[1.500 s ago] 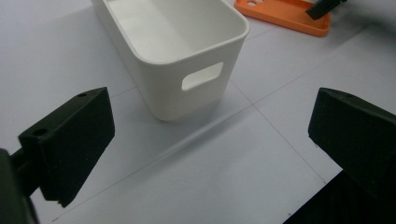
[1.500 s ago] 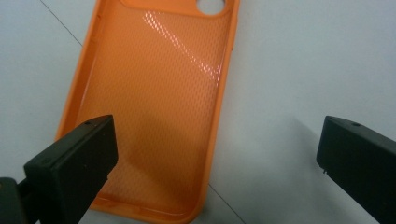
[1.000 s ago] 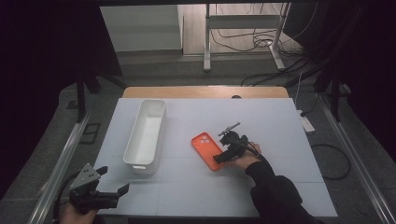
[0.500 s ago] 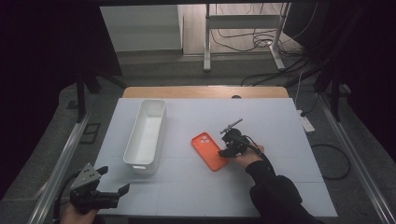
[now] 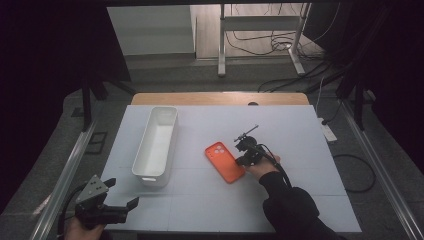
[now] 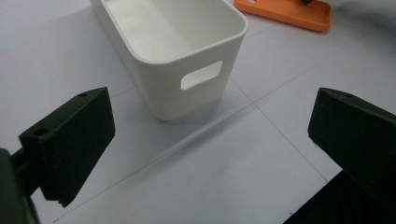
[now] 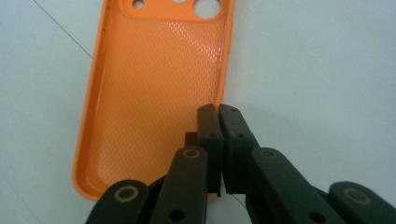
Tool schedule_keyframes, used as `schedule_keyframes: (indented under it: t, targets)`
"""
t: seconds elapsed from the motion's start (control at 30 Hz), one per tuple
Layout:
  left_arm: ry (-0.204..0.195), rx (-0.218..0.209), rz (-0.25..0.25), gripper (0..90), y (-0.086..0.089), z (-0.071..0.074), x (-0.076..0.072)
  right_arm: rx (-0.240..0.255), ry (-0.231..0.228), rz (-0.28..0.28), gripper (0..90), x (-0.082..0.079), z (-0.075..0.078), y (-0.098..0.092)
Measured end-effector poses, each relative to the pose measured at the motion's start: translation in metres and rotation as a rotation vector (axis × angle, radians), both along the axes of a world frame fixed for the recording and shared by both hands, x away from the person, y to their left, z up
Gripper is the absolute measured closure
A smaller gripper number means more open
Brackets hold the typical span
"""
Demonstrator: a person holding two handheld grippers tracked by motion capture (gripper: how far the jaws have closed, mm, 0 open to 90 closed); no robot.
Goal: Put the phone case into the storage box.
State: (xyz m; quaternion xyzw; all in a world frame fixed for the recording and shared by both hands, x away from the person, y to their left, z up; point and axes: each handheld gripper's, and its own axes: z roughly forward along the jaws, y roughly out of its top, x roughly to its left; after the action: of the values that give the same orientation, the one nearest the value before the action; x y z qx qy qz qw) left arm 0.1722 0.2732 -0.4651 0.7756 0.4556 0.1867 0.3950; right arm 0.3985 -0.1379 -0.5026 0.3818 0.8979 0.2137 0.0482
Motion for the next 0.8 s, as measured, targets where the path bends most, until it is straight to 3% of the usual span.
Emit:
schedule_keyframes:
  t: [0.3,0.53,0.8]
  targets:
    - [-0.001,0.0,0.0,1.5,0.0,0.0,0.0,0.005,-0.008,-0.002,88.9,0.0,0.001,0.0]
    - [-0.002,-0.002,0.003,1.4,0.0,0.0,0.0,0.055,-0.025,0.006,89.1,-0.002,0.007,-0.002]
    - [0.001,-0.002,0.002,1.5,0.0,0.0,0.0,0.069,-0.044,0.02,89.2,-0.005,0.013,-0.007]
